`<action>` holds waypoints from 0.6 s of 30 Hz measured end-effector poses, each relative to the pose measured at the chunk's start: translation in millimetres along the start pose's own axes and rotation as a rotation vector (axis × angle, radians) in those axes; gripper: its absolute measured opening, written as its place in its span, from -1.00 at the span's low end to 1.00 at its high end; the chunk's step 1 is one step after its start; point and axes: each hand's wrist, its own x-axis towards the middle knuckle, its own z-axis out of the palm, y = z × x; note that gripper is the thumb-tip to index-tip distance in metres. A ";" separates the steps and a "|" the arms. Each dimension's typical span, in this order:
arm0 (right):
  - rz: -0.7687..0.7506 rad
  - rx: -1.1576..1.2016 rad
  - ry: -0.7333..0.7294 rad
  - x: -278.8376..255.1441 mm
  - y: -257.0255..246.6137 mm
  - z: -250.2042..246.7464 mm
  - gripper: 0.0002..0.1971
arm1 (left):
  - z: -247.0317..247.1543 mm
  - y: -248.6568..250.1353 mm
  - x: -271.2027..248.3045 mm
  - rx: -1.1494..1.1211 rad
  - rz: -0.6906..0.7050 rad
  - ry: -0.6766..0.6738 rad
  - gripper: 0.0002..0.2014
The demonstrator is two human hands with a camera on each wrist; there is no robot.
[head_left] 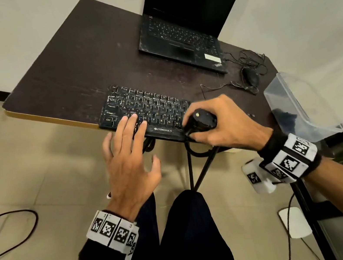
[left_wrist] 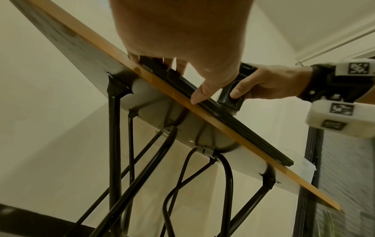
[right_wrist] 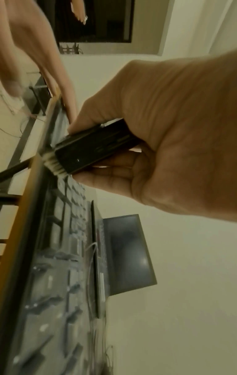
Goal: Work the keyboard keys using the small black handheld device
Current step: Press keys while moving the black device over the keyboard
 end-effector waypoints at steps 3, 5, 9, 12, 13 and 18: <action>0.008 0.007 -0.008 1.0 -2.7 5.1 -0.74 | -0.6 -0.9 0.3 -0.020 -0.003 0.011 -0.26; 0.083 0.030 0.052 8.2 0.8 -1.0 -0.76 | -1.2 -1.4 -0.3 -0.027 0.005 0.014 -0.25; -0.004 0.006 -0.034 0.4 -7.2 3.8 -0.74 | -1.5 -2.3 -0.1 -0.062 -0.001 0.035 -0.24; 0.062 0.008 0.012 6.3 -3.0 1.1 -0.75 | -1.2 -2.8 0.1 -0.085 -0.024 0.061 -0.29; 0.091 0.014 0.050 9.2 -0.7 -3.1 -0.76 | -1.1 -3.9 0.7 -0.082 -0.036 0.075 -0.30; -0.028 0.026 -0.055 -6.6 -16.3 12.2 -0.72 | -7.0 -15.8 6.4 -0.075 -0.163 0.156 -0.30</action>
